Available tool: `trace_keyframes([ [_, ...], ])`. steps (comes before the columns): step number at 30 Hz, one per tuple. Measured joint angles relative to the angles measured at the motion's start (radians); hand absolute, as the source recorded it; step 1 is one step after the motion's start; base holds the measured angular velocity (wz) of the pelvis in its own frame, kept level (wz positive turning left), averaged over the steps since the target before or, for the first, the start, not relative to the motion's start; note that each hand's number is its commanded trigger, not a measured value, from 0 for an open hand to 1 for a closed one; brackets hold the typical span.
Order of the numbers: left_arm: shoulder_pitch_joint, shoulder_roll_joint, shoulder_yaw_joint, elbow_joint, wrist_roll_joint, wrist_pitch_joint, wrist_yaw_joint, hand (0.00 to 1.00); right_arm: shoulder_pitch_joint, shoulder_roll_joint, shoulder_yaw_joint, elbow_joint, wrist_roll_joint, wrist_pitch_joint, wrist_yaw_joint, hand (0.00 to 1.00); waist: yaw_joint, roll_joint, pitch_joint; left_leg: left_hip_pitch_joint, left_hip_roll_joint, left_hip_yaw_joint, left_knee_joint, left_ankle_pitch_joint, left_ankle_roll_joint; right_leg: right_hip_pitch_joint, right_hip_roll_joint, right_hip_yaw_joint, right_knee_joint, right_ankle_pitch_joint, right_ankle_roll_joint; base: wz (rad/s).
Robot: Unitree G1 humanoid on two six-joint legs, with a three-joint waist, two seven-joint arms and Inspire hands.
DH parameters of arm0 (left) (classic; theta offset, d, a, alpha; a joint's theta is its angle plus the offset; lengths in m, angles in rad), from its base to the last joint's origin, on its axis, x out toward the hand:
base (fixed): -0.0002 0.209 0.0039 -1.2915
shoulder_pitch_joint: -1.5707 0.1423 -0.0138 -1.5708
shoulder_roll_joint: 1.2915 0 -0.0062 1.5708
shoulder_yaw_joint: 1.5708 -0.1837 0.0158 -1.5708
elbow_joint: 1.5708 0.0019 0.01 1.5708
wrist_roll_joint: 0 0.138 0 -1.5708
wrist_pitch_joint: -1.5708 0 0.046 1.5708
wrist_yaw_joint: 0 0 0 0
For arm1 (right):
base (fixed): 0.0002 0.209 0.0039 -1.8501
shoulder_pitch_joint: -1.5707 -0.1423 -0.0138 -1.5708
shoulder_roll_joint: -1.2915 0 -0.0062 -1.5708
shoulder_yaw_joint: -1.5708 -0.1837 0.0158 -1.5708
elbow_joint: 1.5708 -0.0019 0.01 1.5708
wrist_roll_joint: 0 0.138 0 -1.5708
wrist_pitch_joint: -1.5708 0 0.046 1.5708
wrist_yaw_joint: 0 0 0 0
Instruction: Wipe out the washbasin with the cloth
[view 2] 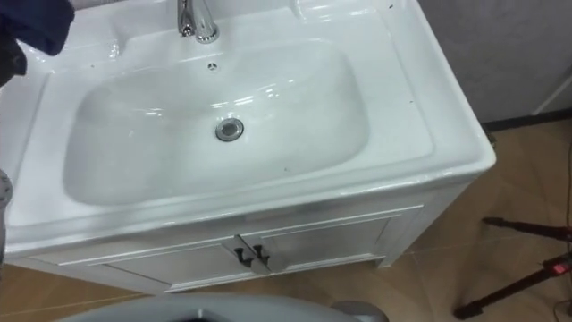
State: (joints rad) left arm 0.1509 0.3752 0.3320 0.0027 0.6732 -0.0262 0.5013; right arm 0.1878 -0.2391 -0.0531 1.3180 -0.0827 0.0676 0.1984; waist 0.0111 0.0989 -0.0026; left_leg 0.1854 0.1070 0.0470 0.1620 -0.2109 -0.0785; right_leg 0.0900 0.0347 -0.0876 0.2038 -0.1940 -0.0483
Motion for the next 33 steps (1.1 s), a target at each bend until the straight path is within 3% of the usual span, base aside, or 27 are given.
trace_keyframes([
  [4, 0.067, 0.0, 0.018, 0.079, 0.034, 0.023, 0.0, 1.0, -0.001, 0.0, -0.014, 0.009, -0.002, 0.0, -0.001, 0.0, 0.013, 0.0, 0.0015, 0.003, 0.0, -0.012, -0.004, 0.0, 0.0, 0.006, 0.0, -0.005, -0.003, 0.0, 0.0, 0.05],
  [7, 0.085, 0.0, 0.019, 0.114, 0.037, 0.05, -0.006, 1.0, -0.001, 0.0, -0.013, 0.016, -0.001, 0.014, -0.002, 0.0, 0.023, 0.002, 0.0042, -0.001, -0.001, -0.021, -0.004, 0.0, 0.0, 0.008, -0.002, -0.013, -0.003, -0.001, 0.001, 0.13],
  [11, 0.087, 0.0, 0.019, 0.116, 0.036, 0.056, -0.008, 1.0, -0.001, -0.003, -0.011, 0.017, -0.001, 0.021, -0.001, 0.0, 0.051, 0.003, 0.0051, 0.0, -0.004, -0.024, -0.001, 0.0, 0.0, 0.008, -0.007, -0.02, -0.001, -0.003, 0.003, 0.06],
  [18, 0.095, -0.002, 0.019, 0.125, 0.035, 0.068, -0.009, 1.0, 0.0, -0.003, -0.01, 0.013, 0.0, 0.034, 0.015, 0.0, 0.07, 0.001, 0.0031, 0.0, -0.021, -0.024, 0.001, 0.0, 0.0, 0.005, -0.025, -0.024, 0.02, -0.013, 0.017, 0.05],
  [29, 0.097, -0.004, 0.019, 0.179, 0.036, 0.11, -0.039, 1.0, 0.001, -0.008, -0.01, 0.011, -0.001, 0.044, 0.024, 0.0, 0.069, -0.005, -0.0006, 0.0, -0.03, -0.024, 0.003, 0.0, 0.001, 0.007, -0.035, -0.026, 0.02, -0.01, 0.025, 0.0],
  [33, 0.097, -0.018, 0.019, 0.182, 0.036, 0.117, -0.041, 1.0, 0.003, -0.008, -0.01, 0.01, 0.001, 0.047, 0.023, 0.0, 0.067, -0.007, -0.0014, 0.0, -0.03, -0.024, 0.004, 0.0, 0.001, 0.007, -0.036, -0.029, 0.023, -0.01, 0.025, 0.0],
])
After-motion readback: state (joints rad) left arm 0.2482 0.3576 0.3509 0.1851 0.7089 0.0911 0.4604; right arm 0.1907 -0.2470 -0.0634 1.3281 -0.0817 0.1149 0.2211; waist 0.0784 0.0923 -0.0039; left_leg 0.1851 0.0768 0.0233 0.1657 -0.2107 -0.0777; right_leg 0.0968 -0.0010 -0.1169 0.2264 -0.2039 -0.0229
